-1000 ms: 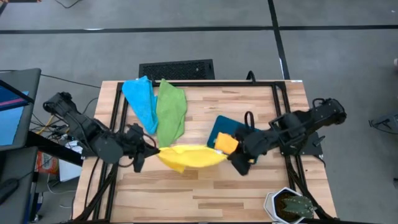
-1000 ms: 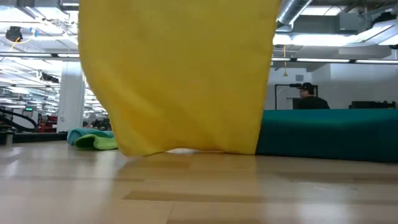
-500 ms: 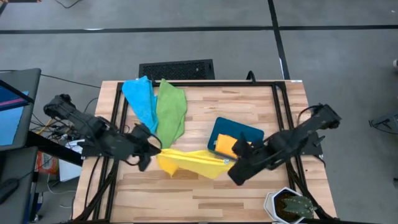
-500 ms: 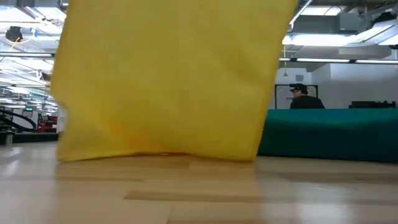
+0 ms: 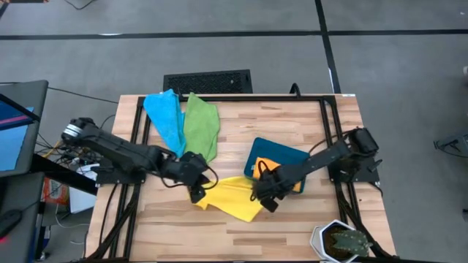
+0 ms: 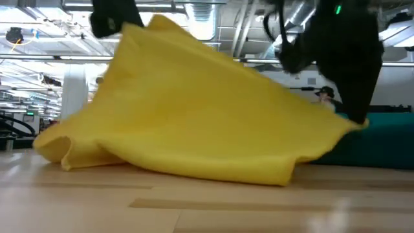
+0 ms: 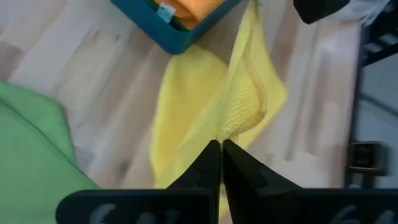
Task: Fold microfiber towels
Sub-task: Fold the yellow microfiber cloth
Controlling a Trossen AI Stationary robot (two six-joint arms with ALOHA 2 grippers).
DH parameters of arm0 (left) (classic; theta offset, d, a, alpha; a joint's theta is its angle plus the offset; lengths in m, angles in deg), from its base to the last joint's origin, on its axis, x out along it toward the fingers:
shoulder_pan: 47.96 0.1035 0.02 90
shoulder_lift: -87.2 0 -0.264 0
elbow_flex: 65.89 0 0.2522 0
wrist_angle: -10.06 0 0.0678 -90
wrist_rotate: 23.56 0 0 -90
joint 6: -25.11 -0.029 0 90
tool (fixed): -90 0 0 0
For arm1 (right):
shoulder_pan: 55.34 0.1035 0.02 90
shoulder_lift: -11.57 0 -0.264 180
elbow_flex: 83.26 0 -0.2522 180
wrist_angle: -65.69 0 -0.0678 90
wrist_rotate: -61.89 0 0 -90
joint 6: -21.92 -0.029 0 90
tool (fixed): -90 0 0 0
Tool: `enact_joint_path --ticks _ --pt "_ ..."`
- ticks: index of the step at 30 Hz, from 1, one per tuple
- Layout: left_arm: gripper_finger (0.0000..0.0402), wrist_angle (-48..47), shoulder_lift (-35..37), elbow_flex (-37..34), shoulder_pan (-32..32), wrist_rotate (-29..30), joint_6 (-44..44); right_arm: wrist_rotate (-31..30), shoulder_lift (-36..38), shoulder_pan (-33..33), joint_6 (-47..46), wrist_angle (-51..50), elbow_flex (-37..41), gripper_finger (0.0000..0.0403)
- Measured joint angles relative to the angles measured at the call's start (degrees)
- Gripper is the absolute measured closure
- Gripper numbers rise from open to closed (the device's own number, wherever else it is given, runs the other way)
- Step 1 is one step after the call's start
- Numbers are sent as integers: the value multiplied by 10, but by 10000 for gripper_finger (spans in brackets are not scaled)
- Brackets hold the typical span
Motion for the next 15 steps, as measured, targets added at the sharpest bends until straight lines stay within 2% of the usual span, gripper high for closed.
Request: enact_joint_path --ticks 6,15 --pt "401 63 -59 0 78 -42 -98 -14 -16 -58 87 -34 37 400" --pt "401 103 -71 9 211 -69 -242 -142 27 -220 179 -96 73 400"
